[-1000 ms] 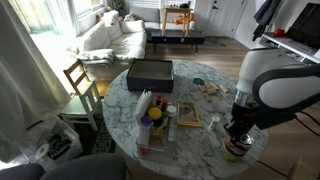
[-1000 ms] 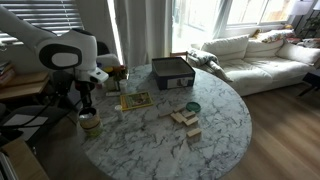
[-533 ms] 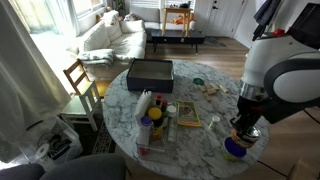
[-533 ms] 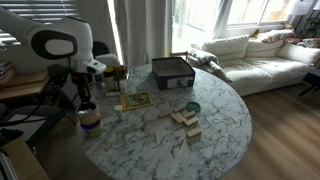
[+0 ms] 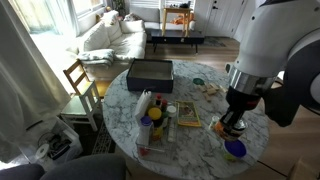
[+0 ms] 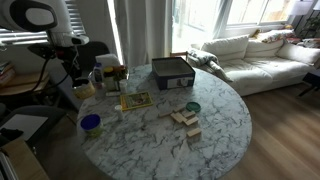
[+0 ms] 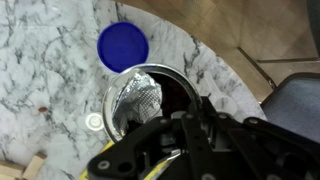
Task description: Put the scoop in the orange can then put the can in the clear box
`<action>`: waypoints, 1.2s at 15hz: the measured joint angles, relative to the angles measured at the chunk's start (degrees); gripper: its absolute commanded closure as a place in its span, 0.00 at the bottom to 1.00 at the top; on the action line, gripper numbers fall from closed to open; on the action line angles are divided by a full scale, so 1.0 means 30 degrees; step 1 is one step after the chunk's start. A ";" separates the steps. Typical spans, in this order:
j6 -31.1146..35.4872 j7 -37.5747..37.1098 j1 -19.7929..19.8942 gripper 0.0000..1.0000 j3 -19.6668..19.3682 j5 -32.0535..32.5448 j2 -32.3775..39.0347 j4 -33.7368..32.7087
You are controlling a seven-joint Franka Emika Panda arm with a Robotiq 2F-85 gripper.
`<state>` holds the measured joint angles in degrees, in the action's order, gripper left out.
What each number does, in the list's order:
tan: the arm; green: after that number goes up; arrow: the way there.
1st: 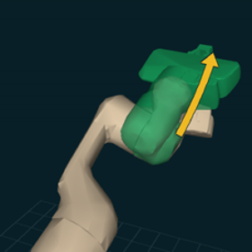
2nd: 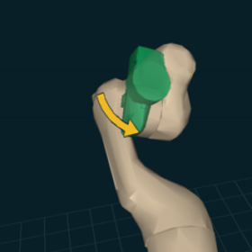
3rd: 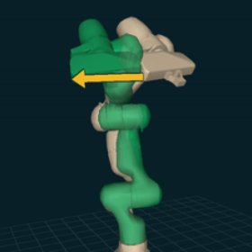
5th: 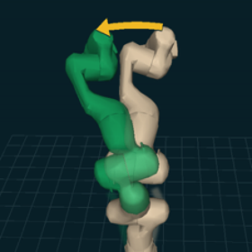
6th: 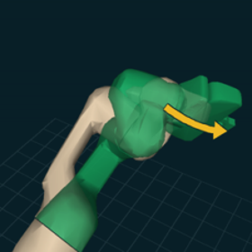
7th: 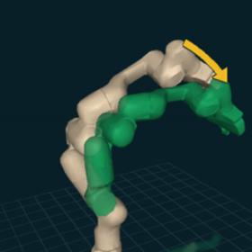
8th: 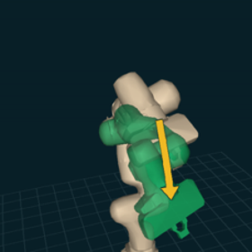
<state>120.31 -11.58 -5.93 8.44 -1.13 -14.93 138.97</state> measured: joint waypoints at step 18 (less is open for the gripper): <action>0.7326 0.2775 -0.0462 0.62 0.0049 0.3004 0.8470 -0.1377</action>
<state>142.29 -3.26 -7.32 8.59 7.89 10.48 134.84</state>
